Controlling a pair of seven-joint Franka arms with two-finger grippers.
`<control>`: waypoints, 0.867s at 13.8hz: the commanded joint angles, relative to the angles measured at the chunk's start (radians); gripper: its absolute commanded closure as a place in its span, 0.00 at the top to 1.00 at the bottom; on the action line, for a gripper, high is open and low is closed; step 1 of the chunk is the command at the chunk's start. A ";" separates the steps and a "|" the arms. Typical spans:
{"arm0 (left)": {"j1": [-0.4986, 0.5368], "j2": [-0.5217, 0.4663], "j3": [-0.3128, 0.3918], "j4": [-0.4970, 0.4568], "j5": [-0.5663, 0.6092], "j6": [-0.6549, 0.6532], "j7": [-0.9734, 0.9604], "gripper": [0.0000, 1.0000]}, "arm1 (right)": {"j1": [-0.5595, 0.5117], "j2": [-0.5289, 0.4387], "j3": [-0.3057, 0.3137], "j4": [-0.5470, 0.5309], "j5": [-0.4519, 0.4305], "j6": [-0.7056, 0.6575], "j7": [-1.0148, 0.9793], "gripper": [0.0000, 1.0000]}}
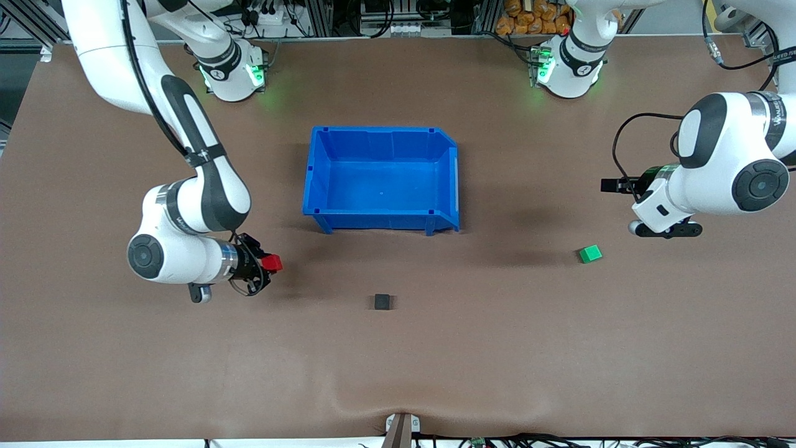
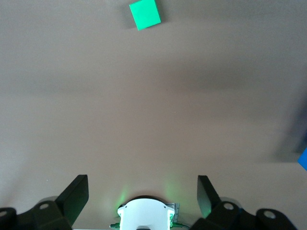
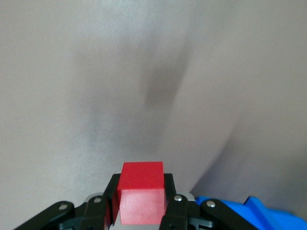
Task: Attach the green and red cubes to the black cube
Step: 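Carry the red cube toward the black cube with the right gripper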
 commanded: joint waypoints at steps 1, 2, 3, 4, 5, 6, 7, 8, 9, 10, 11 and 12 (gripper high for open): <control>0.003 0.011 -0.005 -0.001 0.016 0.011 -0.015 1.00 | 0.031 0.017 -0.008 0.033 0.010 0.005 0.071 0.00; 0.003 0.012 -0.005 -0.001 0.016 0.011 -0.015 1.00 | 0.041 0.027 -0.008 0.041 0.011 0.005 0.091 0.00; 0.003 0.017 -0.005 -0.001 0.016 0.013 -0.015 1.00 | 0.048 0.036 -0.008 0.051 0.010 0.006 0.117 0.00; 0.003 0.021 -0.005 0.001 0.014 0.018 -0.017 1.00 | 0.054 0.048 -0.008 0.061 0.010 0.014 0.140 0.00; 0.003 0.023 -0.005 0.001 0.014 0.019 -0.017 1.00 | 0.067 0.051 -0.008 0.061 0.010 0.034 0.154 0.00; 0.003 0.030 -0.005 0.001 0.014 0.021 -0.017 1.00 | 0.079 0.054 -0.008 0.061 0.010 0.057 0.166 0.00; 0.003 0.032 -0.005 0.001 0.013 0.025 -0.017 1.00 | 0.090 0.062 -0.008 0.061 0.011 0.074 0.186 0.00; 0.003 0.035 -0.005 0.001 0.011 0.025 -0.017 1.00 | 0.097 0.070 -0.008 0.061 0.010 0.084 0.205 0.00; 0.003 0.041 -0.005 0.003 0.011 0.025 -0.018 1.00 | 0.103 0.074 -0.008 0.062 0.010 0.092 0.214 0.00; 0.003 0.044 -0.005 0.003 0.009 0.027 -0.018 1.00 | 0.111 0.079 -0.008 0.065 0.010 0.097 0.225 0.00; 0.004 0.049 -0.005 0.003 0.008 0.031 -0.018 1.00 | 0.114 0.082 -0.008 0.067 0.010 0.104 0.232 0.00; 0.004 0.053 -0.005 0.003 0.006 0.033 -0.018 1.00 | 0.119 0.085 -0.008 0.067 0.011 0.117 0.240 0.00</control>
